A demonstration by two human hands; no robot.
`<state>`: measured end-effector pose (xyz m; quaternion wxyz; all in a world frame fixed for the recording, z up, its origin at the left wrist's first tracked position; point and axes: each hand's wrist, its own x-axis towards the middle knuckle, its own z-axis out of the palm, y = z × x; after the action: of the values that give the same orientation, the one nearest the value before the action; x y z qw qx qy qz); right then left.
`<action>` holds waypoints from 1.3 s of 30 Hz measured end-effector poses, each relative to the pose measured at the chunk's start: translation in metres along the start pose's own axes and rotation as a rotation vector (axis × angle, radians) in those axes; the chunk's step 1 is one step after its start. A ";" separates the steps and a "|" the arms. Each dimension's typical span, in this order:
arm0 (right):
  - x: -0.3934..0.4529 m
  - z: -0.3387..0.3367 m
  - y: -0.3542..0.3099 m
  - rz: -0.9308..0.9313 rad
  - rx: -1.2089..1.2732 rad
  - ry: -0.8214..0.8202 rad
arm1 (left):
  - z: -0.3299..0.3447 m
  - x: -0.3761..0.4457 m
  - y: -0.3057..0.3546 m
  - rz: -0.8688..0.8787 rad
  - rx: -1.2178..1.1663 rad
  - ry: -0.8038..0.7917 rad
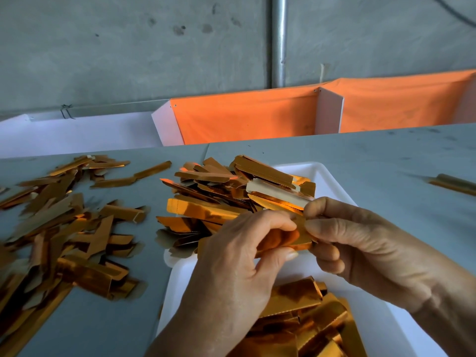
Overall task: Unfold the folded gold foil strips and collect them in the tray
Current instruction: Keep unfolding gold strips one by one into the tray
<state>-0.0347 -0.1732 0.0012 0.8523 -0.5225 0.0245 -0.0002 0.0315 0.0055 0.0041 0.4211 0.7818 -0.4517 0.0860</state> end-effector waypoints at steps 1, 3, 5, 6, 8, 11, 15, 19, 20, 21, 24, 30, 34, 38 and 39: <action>-0.001 -0.001 -0.001 0.005 -0.005 -0.017 | 0.000 0.000 -0.001 0.000 -0.007 0.006; -0.003 -0.002 -0.005 0.015 -0.011 -0.039 | -0.001 0.000 -0.001 -0.006 -0.024 0.000; -0.003 -0.002 -0.006 0.016 -0.016 -0.030 | -0.001 0.001 -0.001 -0.001 -0.029 -0.007; -0.003 -0.001 -0.006 0.014 -0.019 -0.015 | -0.001 0.001 -0.001 0.005 -0.028 -0.007; -0.003 0.001 -0.005 0.007 -0.023 0.025 | -0.001 0.001 -0.002 0.011 -0.034 -0.003; -0.003 0.005 -0.005 -0.007 -0.033 0.062 | 0.000 0.001 -0.003 0.024 -0.020 0.009; -0.003 0.009 -0.003 -0.025 -0.070 0.091 | 0.000 0.003 -0.002 0.087 0.060 0.019; -0.001 0.011 0.000 -0.035 -0.026 0.112 | -0.001 0.003 -0.002 0.079 0.042 0.026; -0.001 0.011 0.000 -0.036 -0.011 0.121 | -0.001 0.003 -0.001 0.055 0.017 0.023; -0.001 0.011 0.000 -0.038 0.001 0.129 | -0.001 0.003 -0.001 0.039 0.000 0.020; -0.001 0.013 0.001 -0.052 -0.029 0.141 | -0.001 0.002 -0.002 0.041 0.007 0.022; -0.003 0.011 0.000 -0.065 -0.208 0.105 | -0.001 0.003 -0.003 0.155 0.131 0.039; -0.005 0.006 -0.004 -0.070 -0.278 0.030 | -0.001 0.003 -0.003 0.160 0.116 0.029; -0.005 0.001 -0.004 -0.067 -0.229 -0.019 | -0.003 0.003 -0.003 0.131 0.036 -0.004; -0.004 0.000 -0.004 -0.065 -0.208 -0.031 | -0.003 0.003 -0.003 0.124 0.005 -0.014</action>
<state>-0.0387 -0.1753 0.0047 0.7934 -0.6085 -0.0055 -0.0171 0.0366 0.0071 0.0056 0.4100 0.7538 -0.5020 0.1077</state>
